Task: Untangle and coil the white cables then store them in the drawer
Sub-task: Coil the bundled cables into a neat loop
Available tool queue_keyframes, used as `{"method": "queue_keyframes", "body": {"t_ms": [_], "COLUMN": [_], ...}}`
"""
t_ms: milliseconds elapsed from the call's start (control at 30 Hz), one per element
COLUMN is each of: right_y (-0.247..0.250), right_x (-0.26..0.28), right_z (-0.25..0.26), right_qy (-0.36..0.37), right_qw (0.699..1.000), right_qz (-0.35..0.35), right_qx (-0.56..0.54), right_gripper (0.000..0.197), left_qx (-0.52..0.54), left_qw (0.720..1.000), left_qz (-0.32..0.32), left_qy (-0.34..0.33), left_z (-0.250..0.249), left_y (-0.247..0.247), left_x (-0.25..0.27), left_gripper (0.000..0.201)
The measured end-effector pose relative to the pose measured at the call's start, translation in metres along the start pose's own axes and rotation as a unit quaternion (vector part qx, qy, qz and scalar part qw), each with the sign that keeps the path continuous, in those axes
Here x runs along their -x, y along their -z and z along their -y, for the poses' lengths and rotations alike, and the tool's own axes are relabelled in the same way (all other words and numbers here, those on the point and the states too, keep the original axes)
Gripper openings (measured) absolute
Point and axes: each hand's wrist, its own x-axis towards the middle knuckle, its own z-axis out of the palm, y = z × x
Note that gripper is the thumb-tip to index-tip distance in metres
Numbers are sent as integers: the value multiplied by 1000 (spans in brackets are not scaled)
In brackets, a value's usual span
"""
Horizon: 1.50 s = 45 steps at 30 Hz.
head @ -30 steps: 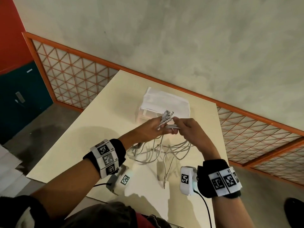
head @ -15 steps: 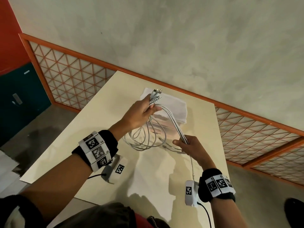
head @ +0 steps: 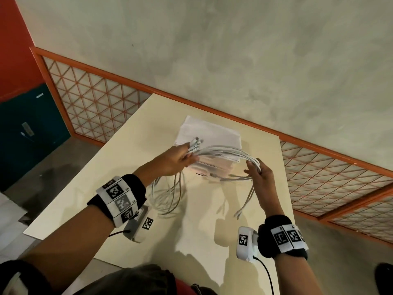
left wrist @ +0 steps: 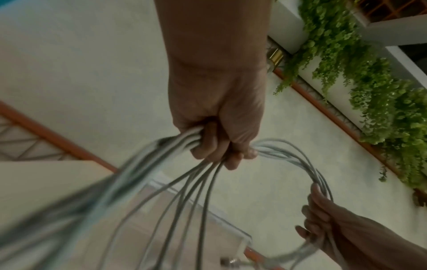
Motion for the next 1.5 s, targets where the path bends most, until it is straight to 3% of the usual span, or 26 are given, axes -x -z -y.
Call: {"method": "queue_keyframes", "body": {"t_ms": [67,233,333,400,467,567,600,667,733,800,833,867,967,1067,1100,1200,1300,1367,1433,1500], "right_y": [5,19,21,22,24,27,27,22,9,-13,-27,-42,-81,-106,-110,-115,-112,-112,-119,-127], "right_x": [-3,4,13,18,23,29,30,29,23,21,22,23,27,30,31,35,33,32,33,35], "right_z": [-6,-37,-65,-78,-80,-75,-73,-60,-38,-4,14,32,61,66,66,71,78,82,84,83], "right_qy": [22,35,3,-34,-105,-238,-268,-278,-226,-144,-96,-52,-5,22,36,32,41,75,100,109], "right_qw": [998,975,958,936,889,754,724,705,757,853,891,910,920,926,926,935,952,950,950,958], "right_qz": [-18,-15,15,57,146,313,346,369,353,317,304,305,343,343,346,335,293,284,260,217], "right_qx": [58,221,285,347,420,526,534,538,502,388,323,274,186,156,147,113,73,105,140,151], "right_gripper": [15,34,37,35,39,68,82,103,108,103,97,91,68,21,14,17,25,36,40,46], "left_qx": [6,-35,-81,-47,20,80,99,135,204,279,310,336,402,424,426,446,538,583,588,576], "left_qw": [1000,999,997,999,999,997,995,988,974,954,944,935,909,896,893,868,784,729,711,718], "left_qz": [18,-34,-12,17,34,-5,-29,-69,-95,-107,-107,-105,-96,-114,-129,-214,-308,-340,-338,-309], "left_qy": [1,-2,-4,4,7,-12,-16,-27,-32,-37,-43,-49,-56,-60,-62,-45,37,112,184,238], "left_z": [1,3,1,0,-3,-13,-16,-21,-28,-35,-40,-45,-58,-67,-68,-60,-38,-23,-10,1], "left_y": [-10,-7,-9,-13,-15,-8,-5,-1,-1,-4,-5,-6,-6,3,7,24,36,37,34,30], "left_x": [4,3,3,6,11,15,15,14,13,12,13,13,15,19,20,21,17,15,13,13], "left_gripper": [35,39,44,42,40,18,19,35,39,37,36,35,35,37,38,37,39,42,40,37]}}
